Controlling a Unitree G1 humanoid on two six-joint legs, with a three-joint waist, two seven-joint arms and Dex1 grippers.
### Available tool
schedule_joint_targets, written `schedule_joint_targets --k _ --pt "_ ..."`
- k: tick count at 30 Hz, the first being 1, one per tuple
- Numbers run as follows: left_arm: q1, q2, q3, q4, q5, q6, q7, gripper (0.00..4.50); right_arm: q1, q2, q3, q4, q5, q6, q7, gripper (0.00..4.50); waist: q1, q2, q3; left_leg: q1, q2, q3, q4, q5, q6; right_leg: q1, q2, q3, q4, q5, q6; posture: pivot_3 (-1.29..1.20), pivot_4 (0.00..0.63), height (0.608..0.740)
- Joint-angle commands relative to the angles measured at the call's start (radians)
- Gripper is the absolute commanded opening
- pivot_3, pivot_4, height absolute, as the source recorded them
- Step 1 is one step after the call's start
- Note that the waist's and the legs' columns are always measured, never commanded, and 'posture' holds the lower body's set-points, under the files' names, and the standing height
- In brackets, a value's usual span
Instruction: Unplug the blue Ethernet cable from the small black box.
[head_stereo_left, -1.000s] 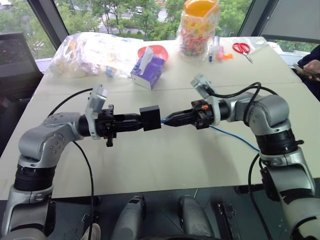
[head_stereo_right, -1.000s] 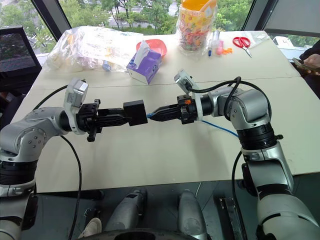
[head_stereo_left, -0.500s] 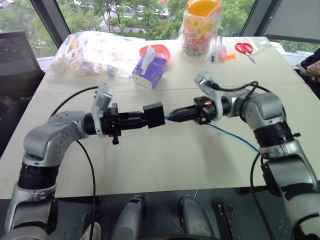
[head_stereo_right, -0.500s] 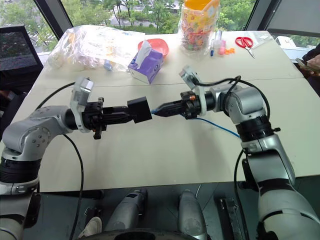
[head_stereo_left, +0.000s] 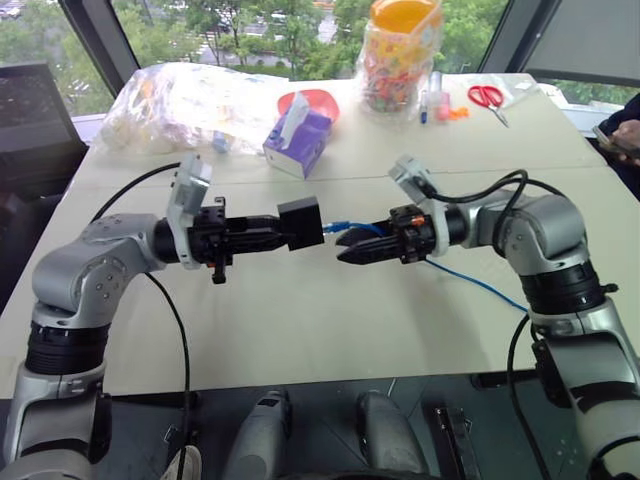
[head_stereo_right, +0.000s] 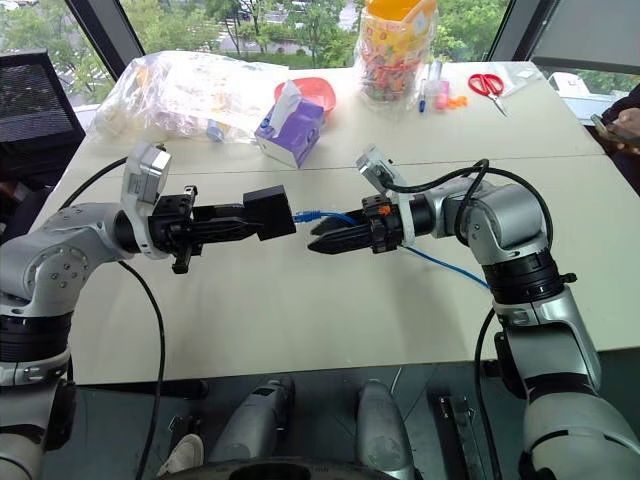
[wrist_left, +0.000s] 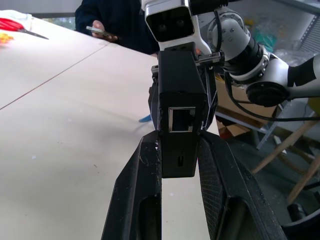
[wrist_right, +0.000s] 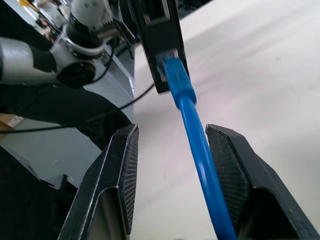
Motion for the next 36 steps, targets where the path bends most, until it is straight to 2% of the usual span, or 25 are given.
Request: schedule_joint_targets --k 1,14,36 --pt "-0.004 0.001 0.015 -0.028 -0.023 -0.006 -0.008 0.47 -0.043 0.009 -0.044 -0.024 0.029 0.006 -0.009 2.15 0.000 0.000 0.000 0.000 0.000 0.000 0.000 0.000 0.000 0.000 0.000 0.000 0.000 0.000 0.000 0.00 0.150 0.728" --pt "0.021 -0.013 0.011 -0.041 -0.019 -0.005 -0.002 0.47 -0.088 0.019 -0.054 0.018 0.024 0.001 -0.018 2.15 -0.002 0.000 0.000 0.000 0.000 0.000 0.000 0.000 0.000 0.000 0.000 0.000 0.000 0.000 0.000 0.00 0.150 0.728" --pt "0.016 -0.028 0.011 -0.039 -0.014 -0.007 0.013 0.47 -0.067 0.042 -0.031 -0.028 0.028 0.007 -0.034 2.15 -0.002 0.000 0.000 0.000 0.000 0.000 0.000 0.000 0.000 0.000 0.000 0.000 0.000 0.000 0.000 0.00 0.150 0.728"
